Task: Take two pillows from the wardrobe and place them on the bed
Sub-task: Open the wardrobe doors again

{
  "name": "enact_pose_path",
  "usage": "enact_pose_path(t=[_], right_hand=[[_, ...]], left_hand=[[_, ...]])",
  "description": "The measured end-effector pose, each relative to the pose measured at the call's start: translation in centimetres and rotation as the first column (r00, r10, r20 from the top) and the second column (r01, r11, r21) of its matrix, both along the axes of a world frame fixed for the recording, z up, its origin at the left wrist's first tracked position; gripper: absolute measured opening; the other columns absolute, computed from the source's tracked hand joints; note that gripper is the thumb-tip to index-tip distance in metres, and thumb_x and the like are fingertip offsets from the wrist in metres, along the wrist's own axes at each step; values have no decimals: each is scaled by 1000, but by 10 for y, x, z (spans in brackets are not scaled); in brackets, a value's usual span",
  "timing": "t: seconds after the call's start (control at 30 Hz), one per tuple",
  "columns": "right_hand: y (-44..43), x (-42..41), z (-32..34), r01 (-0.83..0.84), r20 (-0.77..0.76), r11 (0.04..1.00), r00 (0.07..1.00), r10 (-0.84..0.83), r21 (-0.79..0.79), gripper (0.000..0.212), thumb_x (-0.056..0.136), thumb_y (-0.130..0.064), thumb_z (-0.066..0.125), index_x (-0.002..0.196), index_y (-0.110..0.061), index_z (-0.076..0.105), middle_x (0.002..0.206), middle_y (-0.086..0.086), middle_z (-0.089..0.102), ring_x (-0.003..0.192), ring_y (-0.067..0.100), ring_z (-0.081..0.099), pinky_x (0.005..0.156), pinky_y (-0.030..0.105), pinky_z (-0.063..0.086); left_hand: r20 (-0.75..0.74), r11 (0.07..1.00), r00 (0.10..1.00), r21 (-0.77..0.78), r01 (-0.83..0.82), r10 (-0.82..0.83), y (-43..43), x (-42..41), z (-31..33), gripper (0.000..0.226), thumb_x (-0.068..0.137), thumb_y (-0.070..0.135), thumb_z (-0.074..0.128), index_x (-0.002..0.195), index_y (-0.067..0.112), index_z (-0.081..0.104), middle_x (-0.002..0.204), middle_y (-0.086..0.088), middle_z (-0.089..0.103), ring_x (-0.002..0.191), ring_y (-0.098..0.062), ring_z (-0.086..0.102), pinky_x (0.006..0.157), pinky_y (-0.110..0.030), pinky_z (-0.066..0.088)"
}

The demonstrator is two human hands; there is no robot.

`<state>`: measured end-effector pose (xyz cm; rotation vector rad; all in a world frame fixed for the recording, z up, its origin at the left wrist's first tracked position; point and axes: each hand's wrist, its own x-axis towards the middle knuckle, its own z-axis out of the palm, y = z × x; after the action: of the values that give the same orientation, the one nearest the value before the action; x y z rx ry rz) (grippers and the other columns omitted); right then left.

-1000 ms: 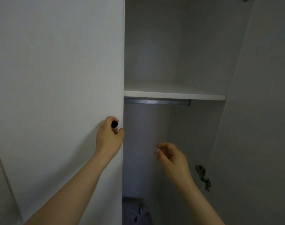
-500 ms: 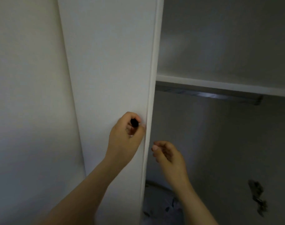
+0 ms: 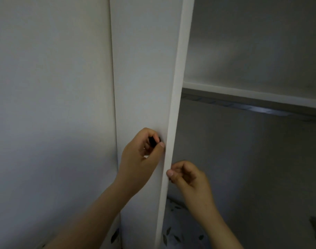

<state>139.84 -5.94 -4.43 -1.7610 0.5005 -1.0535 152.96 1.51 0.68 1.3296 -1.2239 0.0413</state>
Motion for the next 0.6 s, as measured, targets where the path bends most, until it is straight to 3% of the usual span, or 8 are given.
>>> enact_pose_path(t=[0.07, 0.2, 0.3, 0.4, 0.47, 0.6], right_hand=[[3, 3, 3, -40, -19, 999, 999, 39, -6, 9, 81, -12, 70, 74, -12, 64, 66, 4, 64, 64, 7, 59, 63, 19, 49], [14, 14, 8, -163, -62, 987, 985, 162, -13, 10, 79, -9, 72, 73, -7, 63, 64, 3, 66, 62, 7, 61, 63, 17, 49], [27, 30, 9, -259, -73, 966, 963, 259, 4, 14, 78, -9, 72, 69, -13, 63, 61, 2, 66, 61, 13, 62, 63, 21, 52], [39, 46, 8, -314, -105, 949, 944, 312, -4, 19, 78, -16, 73, 65, -25, 62, 62, 1, 67, 63, 16, 65, 67, 34, 55], [48, 58, 8, -325, -138, 945, 938, 317, -39, 18, 78, -21, 74, 66, -27, 62, 63, -2, 68, 63, 15, 67, 69, 36, 57], [62, 77, 9, -361, -202, 929, 919, 339, -80, 17, 77, -26, 73, 67, -30, 61, 69, -2, 69, 66, 16, 67, 72, 42, 58]], left_hand=[[-17, 1000, 1000, -3, -2, 2, 9, 1, 1, 11, 87, 14, 58, 81, 21, 53, 74, 0, 59, 67, -16, 57, 62, -21, 50], [-37, 1000, 999, 12, 10, -10, 35, 8, 4, 5, 86, 20, 53, 84, 15, 53, 77, -7, 58, 73, -27, 58, 70, -44, 53], [-81, 999, 996, 21, 29, -28, 59, 19, 4, 9, 86, 20, 49, 90, 13, 51, 85, -18, 60, 81, -36, 60, 75, -55, 50], [-87, 998, 996, 53, 28, -23, 81, 28, 2, 18, 89, 30, 48, 98, 15, 51, 90, -21, 58, 85, -39, 59, 77, -57, 50], [-66, 997, 998, 80, -6, 11, 94, 35, 3, 29, 87, 41, 47, 100, 16, 51, 90, -20, 57, 85, -39, 57, 77, -57, 50], [-75, 996, 995, 64, -64, 69, 108, 49, 2, 31, 91, 40, 39, 97, 14, 53, 86, -8, 60, 81, -25, 61, 76, -42, 55]])
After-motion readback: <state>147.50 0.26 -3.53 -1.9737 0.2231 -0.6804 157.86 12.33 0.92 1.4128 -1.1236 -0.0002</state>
